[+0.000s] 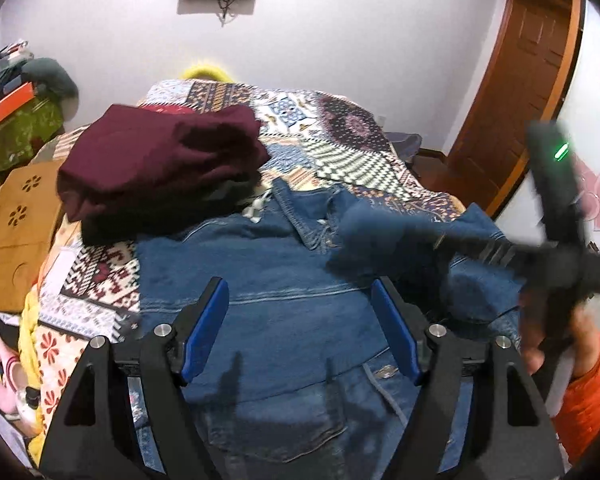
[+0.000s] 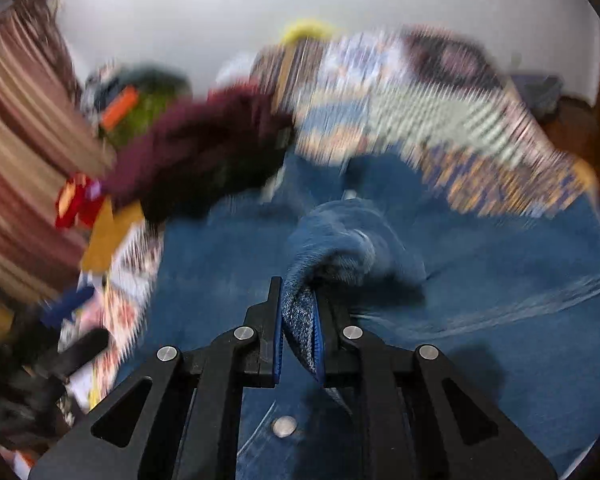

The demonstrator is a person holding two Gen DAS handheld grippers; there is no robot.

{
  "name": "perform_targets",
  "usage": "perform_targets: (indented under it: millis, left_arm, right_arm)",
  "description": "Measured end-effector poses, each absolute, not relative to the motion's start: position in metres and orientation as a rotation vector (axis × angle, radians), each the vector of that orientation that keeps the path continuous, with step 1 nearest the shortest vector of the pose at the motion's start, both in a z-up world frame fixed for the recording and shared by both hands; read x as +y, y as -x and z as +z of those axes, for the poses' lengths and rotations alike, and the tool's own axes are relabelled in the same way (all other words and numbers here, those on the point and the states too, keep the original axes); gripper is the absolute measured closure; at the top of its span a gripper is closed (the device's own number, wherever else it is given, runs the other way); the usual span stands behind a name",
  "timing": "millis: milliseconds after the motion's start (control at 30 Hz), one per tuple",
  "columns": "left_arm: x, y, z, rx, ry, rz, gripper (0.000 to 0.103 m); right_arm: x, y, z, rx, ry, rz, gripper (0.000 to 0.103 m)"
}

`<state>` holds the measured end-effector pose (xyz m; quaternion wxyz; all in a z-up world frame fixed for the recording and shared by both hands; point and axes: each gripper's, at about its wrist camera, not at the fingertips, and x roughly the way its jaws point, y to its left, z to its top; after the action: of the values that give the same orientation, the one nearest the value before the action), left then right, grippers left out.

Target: Fold large clothes

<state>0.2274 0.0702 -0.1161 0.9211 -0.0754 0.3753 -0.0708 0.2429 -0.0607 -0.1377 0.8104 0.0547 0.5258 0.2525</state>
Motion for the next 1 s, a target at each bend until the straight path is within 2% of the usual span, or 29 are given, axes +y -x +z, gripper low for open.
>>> perform_targets:
  millis: [100, 167, 200, 333, 400, 467, 733, 1000]
  left_arm:
    - [0.075, -0.226, -0.125, 0.795, 0.154, -0.133, 0.029]
    - [0.077, -0.227, -0.133, 0.818, 0.153, -0.127, 0.029]
    - [0.078, -0.227, -0.137, 0.831, 0.152, -0.124, 0.029]
    - [0.074, -0.232, -0.149, 0.87, 0.147, -0.124, 0.029]
    - [0.067, -0.236, -0.154, 0.892, 0.136, -0.133, 0.029]
    - [0.058, -0.239, -0.157, 0.904, 0.115, -0.14, 0.029]
    - [0.003, -0.266, -0.164, 0.948, 0.003, -0.221, 0.029]
    - [-0.028, -0.303, -0.209, 1.082, -0.078, -0.218, 0.029]
  right_arm:
    - [-0.054, -0.233, -0.161, 1.217, -0.072, 0.551, 0.088]
    - [-0.053, -0.226, -0.164, 1.26, -0.048, 0.575, 0.078]
    - [-0.056, -0.223, -0.163, 1.269, -0.042, 0.589, 0.076]
    - [-0.08, -0.209, -0.136, 1.181, -0.013, 0.554, 0.072]
    - [-0.098, -0.205, -0.12, 1.117, -0.012, 0.535, 0.066]
    - [-0.119, -0.202, -0.103, 1.043, -0.013, 0.493, 0.055]
    - [-0.193, -0.203, -0.072, 0.867, 0.039, 0.218, 0.047]
    - [-0.262, -0.202, -0.085, 0.881, -0.105, 0.084, 0.046]
